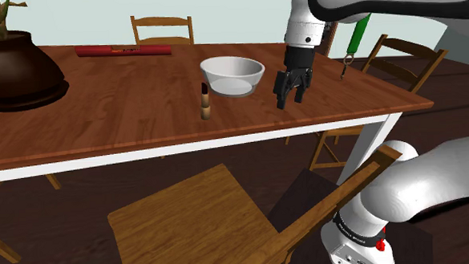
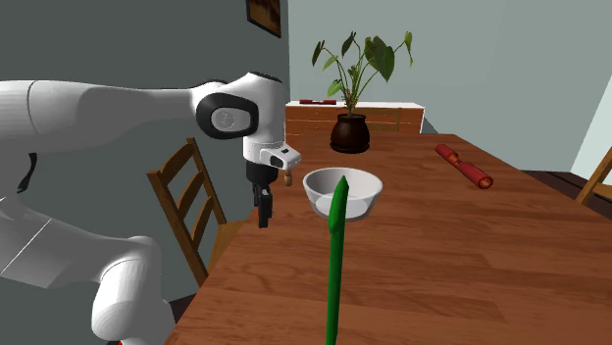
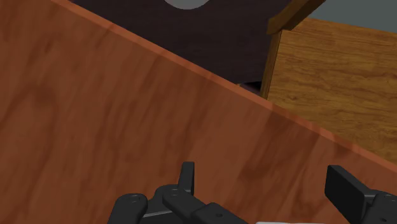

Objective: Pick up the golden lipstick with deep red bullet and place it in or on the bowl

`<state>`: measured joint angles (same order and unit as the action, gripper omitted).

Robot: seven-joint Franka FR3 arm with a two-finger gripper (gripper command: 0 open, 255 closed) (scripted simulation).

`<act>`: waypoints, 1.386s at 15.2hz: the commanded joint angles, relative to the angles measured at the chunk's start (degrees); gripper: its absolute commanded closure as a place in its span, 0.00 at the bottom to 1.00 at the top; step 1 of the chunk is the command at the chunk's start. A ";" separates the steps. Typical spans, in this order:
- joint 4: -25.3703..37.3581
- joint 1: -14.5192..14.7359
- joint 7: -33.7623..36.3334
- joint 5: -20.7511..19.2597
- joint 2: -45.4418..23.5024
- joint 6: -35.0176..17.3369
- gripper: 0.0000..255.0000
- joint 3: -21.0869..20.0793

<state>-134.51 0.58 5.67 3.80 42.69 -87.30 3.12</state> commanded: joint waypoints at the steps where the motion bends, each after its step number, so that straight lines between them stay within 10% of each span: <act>1: 0.00 0.00 0.00 0.00 0.00 0.00 0.00 0.00; 21: 18.09 2.75 19.50 -3.58 -13.82 -21.40 0.00 -23.28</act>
<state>-116.78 3.44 24.40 0.90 29.23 -107.62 -19.28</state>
